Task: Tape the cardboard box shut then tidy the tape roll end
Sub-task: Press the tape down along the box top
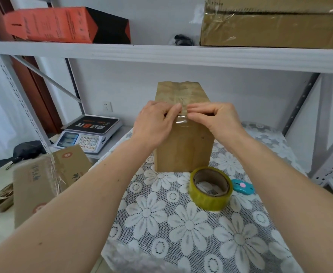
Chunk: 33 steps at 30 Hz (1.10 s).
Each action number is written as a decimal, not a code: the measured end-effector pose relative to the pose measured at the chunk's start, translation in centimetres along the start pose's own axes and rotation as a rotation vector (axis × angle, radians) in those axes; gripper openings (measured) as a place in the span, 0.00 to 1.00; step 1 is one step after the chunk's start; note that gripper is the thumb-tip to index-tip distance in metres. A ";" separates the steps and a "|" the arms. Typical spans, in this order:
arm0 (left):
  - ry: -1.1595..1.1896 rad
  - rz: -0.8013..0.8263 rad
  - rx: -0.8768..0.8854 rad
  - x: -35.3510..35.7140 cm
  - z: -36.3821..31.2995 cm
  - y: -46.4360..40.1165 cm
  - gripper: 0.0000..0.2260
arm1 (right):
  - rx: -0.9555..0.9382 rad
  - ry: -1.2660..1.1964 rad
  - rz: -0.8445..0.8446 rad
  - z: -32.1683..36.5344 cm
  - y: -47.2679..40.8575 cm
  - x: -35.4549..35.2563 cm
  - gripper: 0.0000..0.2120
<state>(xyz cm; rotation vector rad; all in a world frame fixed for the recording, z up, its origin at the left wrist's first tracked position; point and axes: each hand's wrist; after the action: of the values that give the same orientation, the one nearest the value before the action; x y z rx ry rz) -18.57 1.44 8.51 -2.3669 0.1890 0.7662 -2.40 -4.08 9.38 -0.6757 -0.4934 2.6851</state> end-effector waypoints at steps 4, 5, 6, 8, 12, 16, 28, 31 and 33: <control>0.008 0.010 0.020 0.1 0.0 -0.1 0.15 | 0.008 -0.007 0.008 0.1 0.0 -0.1 0.08; 0.022 0.014 0.023 0.2 0.2 -0.1 0.13 | 0.010 -0.008 0.011 0.1 0.0 -0.2 0.09; 0.037 0.014 0.029 0.2 0.3 -0.1 0.12 | 0.008 -0.009 0.016 0.1 0.0 -0.3 0.09; 0.058 -0.003 0.038 0.3 0.6 -0.1 0.16 | -0.003 -0.005 0.029 0.1 0.0 -0.4 0.09; 0.079 -0.016 0.019 0.5 0.6 0.2 0.16 | -0.002 0.011 0.044 0.2 0.1 -0.5 0.09; 0.068 0.021 0.022 -0.1 0.2 0.4 0.17 | 0.014 0.008 0.070 0.2 0.0 -0.6 0.10; 0.014 0.027 0.027 -0.1 0.0 0.8 0.30 | 0.093 0.075 0.032 1.5 0.2 0.0 0.17; 0.014 0.018 0.032 0.1 0.0 0.8 0.29 | 0.087 0.198 -0.126 1.7 0.2 1.7 0.22; 0.028 0.013 0.036 0.2 0.0 0.8 0.29 | 0.058 0.354 -0.185 2.3 0.5 2.5 0.23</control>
<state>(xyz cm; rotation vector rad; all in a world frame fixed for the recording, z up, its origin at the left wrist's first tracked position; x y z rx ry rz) -18.71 0.85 7.96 -2.3455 0.2278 0.7305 -5.72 -4.15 10.09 -1.0094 -0.3617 2.3302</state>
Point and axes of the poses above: each hand's wrist, its own y-axis away from the middle knuckle, its own x-axis out of the palm, z = x × y, and after that the axes turned 6 degrees about y, right-handed
